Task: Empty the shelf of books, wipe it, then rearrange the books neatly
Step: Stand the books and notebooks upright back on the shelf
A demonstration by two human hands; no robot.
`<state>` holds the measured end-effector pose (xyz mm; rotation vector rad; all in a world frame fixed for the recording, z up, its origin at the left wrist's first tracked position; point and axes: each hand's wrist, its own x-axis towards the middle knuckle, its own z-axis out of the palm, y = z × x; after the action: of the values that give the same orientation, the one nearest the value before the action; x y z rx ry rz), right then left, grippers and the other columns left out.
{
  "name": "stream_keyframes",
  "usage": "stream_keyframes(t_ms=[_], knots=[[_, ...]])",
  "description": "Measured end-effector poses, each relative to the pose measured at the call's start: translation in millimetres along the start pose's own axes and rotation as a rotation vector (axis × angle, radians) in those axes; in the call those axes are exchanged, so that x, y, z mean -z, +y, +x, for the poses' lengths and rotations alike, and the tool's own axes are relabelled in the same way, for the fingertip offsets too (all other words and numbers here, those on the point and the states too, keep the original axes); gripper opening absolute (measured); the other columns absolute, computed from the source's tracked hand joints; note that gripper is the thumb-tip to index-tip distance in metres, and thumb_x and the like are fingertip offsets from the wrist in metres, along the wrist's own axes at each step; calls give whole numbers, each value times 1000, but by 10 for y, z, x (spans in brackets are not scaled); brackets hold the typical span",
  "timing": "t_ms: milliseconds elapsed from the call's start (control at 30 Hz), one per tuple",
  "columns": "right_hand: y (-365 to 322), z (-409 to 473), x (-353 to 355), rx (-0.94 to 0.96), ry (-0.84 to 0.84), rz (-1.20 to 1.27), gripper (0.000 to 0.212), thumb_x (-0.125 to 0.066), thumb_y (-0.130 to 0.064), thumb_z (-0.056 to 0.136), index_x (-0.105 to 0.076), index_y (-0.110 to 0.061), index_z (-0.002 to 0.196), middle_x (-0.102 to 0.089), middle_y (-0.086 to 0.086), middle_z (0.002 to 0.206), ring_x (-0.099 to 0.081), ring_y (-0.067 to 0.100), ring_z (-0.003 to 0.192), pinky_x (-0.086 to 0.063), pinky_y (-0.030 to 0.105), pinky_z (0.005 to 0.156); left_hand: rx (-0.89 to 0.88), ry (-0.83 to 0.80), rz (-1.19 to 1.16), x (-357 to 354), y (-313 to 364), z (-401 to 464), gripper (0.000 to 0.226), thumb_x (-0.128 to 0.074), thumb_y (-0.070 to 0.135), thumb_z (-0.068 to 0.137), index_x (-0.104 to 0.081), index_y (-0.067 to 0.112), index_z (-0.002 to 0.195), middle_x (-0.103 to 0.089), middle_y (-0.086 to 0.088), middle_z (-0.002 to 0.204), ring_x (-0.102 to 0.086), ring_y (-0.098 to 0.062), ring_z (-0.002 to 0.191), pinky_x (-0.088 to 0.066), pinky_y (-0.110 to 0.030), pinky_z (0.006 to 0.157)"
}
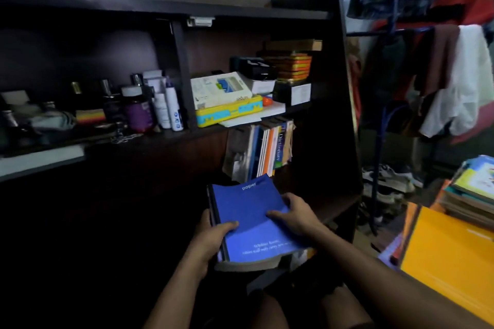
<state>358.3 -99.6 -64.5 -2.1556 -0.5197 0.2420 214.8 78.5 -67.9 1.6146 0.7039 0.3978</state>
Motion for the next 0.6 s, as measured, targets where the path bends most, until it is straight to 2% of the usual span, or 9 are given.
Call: stream_keyframes(t_ms=[67, 133, 233, 333, 433, 600], knots=[[79, 28, -20, -49, 0, 112, 44, -87, -41, 75, -63, -19, 104, -73, -4, 103, -70, 11, 85, -59, 36, 81, -103, 90, 310, 66, 41, 89, 39, -83, 39, 74, -64, 20, 103, -52, -7, 125, -56, -27, 113, -52, -39, 95], [118, -1, -22, -91, 2, 180, 41, -87, -36, 76, -62, -18, 102, -74, -1, 98, -72, 12, 81, -60, 33, 74, -141, 80, 317, 65, 141, 105, 40, -76, 48, 84, -65, 17, 107, -53, -5, 121, -58, -24, 110, -51, -38, 94], [124, -8, -26, -114, 17, 220, 38, -86, -33, 78, -59, -17, 100, -73, 1, 94, -70, 15, 81, -58, 33, 71, -158, 70, 211, 10, 217, 152, 25, -59, 39, 100, -65, 17, 110, -69, -5, 109, -66, -20, 95, -51, -34, 79], [124, -2, 43, -98, 58, 227, 40, -81, -29, 85, -52, -17, 110, -67, 0, 104, -65, 12, 85, -50, 29, 66, -148, 101, 304, -20, 154, 211, 21, -57, 23, 101, -63, 9, 116, -69, -12, 117, -66, -27, 102, -51, -36, 86], [172, -39, 182, -75, 94, 224, 38, -73, -25, 92, -44, -17, 115, -64, 1, 107, -64, 18, 90, -50, 33, 75, -191, 152, 499, -50, 74, 205, 32, -62, 16, 94, -61, 6, 125, -64, -16, 125, -60, -34, 116, -46, -33, 90], [241, -28, 380, -31, 158, 300, 35, -72, -18, 92, -47, -17, 117, -66, 4, 108, -67, 22, 92, -55, 39, 82, -252, 178, 888, -115, 127, 168, 59, -62, 35, 94, -44, 21, 149, -40, -11, 150, -39, -33, 137, -38, -40, 111]])
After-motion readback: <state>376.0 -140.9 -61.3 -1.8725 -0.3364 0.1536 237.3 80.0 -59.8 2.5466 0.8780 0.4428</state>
